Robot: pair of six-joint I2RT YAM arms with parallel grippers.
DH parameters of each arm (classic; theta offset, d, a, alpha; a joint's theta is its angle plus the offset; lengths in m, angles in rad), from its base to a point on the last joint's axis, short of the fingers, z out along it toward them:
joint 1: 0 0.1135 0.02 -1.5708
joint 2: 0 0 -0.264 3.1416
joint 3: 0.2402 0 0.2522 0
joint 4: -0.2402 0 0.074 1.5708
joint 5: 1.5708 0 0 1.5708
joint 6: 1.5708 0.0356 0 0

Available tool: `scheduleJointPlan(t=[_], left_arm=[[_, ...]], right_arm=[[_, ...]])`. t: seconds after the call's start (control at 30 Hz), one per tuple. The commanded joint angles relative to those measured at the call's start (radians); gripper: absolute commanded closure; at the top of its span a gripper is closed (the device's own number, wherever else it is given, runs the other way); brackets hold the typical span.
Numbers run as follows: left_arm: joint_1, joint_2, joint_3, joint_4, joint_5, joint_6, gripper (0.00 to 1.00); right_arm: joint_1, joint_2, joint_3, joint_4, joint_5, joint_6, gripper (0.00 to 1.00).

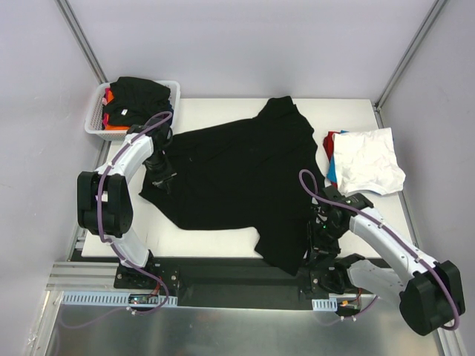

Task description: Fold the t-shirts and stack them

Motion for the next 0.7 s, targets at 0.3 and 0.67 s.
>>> scheduleJointPlan(t=[0.3, 0.67], left_arm=[[-0.011, -0.037, 0.041, -0.032, -0.024, 0.026, 0.97], [-0.011, -0.029, 0.041, -0.034, -0.021, 0.025, 0.97]], right_arm=[[0.051, 0.154, -0.103, 0.32, 0.051, 0.048, 0.82], [0.159, 0.332, -0.018, 0.394, 0.034, 0.072, 0.6]])
